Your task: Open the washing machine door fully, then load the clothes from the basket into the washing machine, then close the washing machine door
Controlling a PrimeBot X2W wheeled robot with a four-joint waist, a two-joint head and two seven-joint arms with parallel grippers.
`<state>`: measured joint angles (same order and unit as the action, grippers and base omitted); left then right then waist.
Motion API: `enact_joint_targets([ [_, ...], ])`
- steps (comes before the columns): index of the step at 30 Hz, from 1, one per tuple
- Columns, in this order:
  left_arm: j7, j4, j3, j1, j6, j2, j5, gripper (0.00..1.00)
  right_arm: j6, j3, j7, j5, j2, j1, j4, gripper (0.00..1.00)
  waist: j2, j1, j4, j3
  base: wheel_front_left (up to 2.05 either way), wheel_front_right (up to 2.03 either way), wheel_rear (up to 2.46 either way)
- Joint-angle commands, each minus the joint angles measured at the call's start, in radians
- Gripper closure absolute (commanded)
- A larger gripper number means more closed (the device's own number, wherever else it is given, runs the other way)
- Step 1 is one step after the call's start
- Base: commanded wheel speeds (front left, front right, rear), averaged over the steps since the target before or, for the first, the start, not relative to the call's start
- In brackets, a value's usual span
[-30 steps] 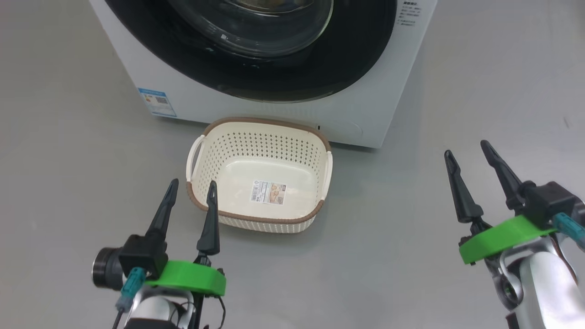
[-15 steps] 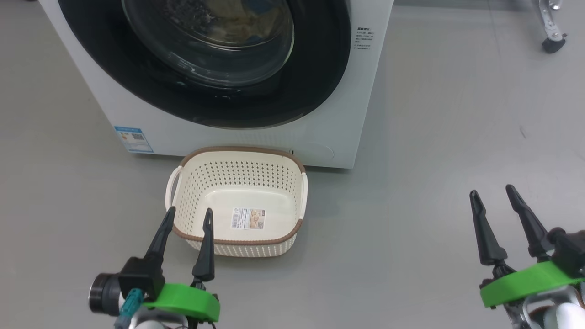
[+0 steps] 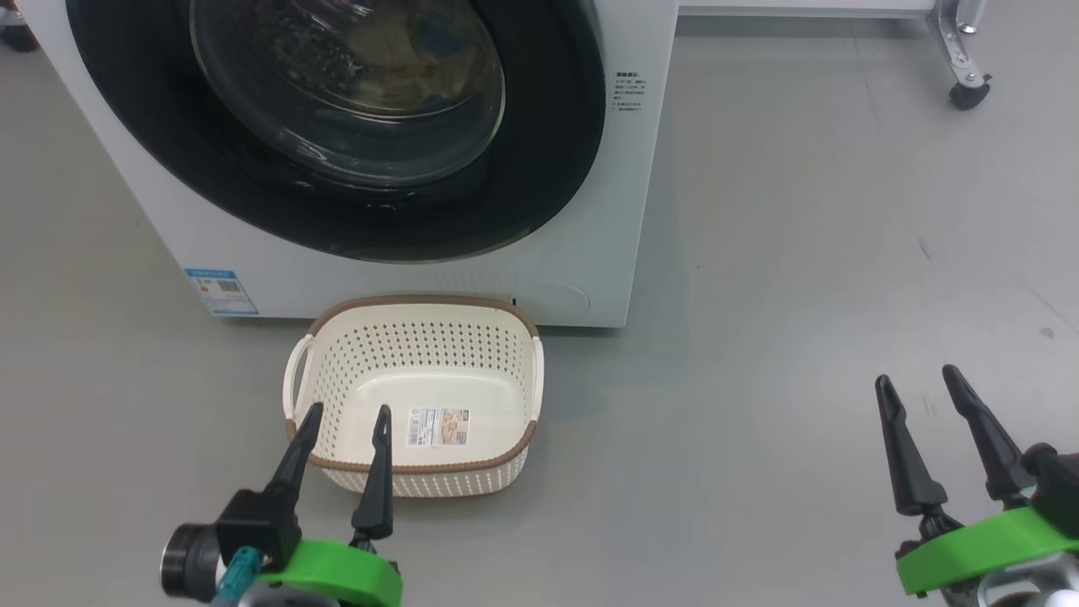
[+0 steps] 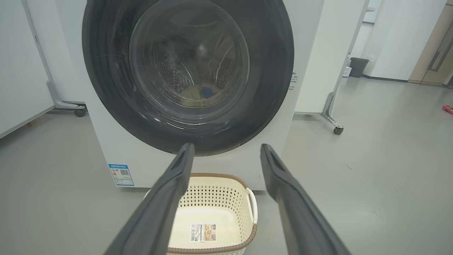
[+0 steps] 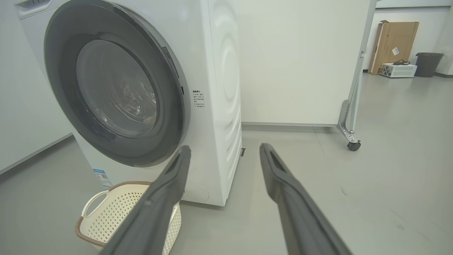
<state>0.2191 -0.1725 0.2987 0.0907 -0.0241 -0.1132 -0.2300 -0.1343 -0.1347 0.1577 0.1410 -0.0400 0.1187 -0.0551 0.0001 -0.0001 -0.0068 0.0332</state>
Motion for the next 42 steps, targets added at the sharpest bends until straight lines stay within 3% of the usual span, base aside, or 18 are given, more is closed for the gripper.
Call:
enact_joint_targets([
  [1, 0.002, 0.039, -0.031, 0.022, 0.006, -0.018, -0.002, 0.00, 0.004, 0.016, -0.004, 0.005, -0.010, -0.019, -0.039, 0.00, -0.0001, 0.0001, -0.001, -0.001, 0.00, 0.00, 0.00],
  [32, 0.011, 0.069, -0.020, 0.031, 0.030, -0.039, -0.013, 0.00, 0.004, 0.016, -0.002, 0.020, -0.010, -0.020, -0.034, 0.00, -0.0001, 0.0001, 0.003, 0.021, 0.00, 0.00, 0.00],
  [33, 0.004, 0.039, 0.014, -0.008, 0.024, -0.022, -0.010, 1.00, 0.000, -0.001, -0.008, 0.015, 0.001, 0.013, -0.003, 1.00, -0.0001, 0.0001, 0.003, 0.021, 0.00, 0.00, 0.00],
  [42, -0.006, 0.018, -0.001, -0.013, 0.018, -0.016, -0.084, 1.00, 0.000, 0.011, -0.018, 0.095, 0.000, 0.005, 0.039, 1.00, -0.0001, 0.0001, 0.003, 0.019, 0.00, 0.00, 0.00],
])
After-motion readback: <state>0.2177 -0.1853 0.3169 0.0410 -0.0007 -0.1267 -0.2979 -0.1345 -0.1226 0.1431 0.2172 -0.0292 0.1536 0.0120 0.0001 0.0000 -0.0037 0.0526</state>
